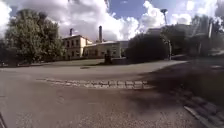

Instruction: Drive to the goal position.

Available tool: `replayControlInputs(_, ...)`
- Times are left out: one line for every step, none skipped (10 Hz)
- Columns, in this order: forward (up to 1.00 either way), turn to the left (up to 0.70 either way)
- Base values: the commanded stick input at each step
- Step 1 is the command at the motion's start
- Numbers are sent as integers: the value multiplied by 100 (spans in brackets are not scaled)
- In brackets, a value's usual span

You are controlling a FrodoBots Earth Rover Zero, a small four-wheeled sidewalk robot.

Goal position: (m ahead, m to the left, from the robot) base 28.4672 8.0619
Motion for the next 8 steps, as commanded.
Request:
replayControlInputs(85, 0)
replayControlInputs(85, 0)
replayControlInputs(85, 0)
replayControlInputs(85, 0)
replayControlInputs(85, 0)
replayControlInputs(85, 0)
replayControlInputs(85, 0)
replayControlInputs(85, 0)
